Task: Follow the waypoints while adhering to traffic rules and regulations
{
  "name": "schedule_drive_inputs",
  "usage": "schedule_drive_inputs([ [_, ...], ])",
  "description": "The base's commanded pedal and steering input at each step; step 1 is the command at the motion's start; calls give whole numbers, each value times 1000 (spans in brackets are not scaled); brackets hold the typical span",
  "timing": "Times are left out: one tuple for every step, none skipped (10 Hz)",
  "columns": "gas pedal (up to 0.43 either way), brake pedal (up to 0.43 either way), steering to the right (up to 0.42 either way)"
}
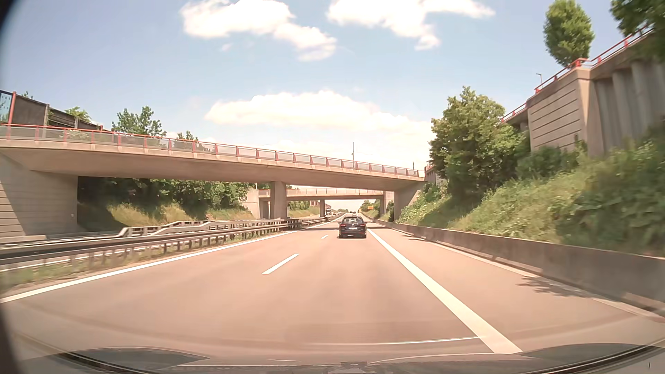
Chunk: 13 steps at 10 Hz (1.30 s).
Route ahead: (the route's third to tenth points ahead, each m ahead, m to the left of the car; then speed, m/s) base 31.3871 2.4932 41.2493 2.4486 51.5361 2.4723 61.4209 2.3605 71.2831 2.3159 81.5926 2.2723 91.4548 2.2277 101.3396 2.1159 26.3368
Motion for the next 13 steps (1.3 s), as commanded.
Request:
schedule_drive_inputs([
  [98,12,1],
  [98,12,1],
  [98,12,1],
  [98,12,1],
  [98,12,1],
  [98,12,1],
  [98,12,1],
  [98,12,1],
  [98,12,0],
  [98,12,0],
  [110,12,0],
  [110,12,-1],
  [110,12,-1],
])
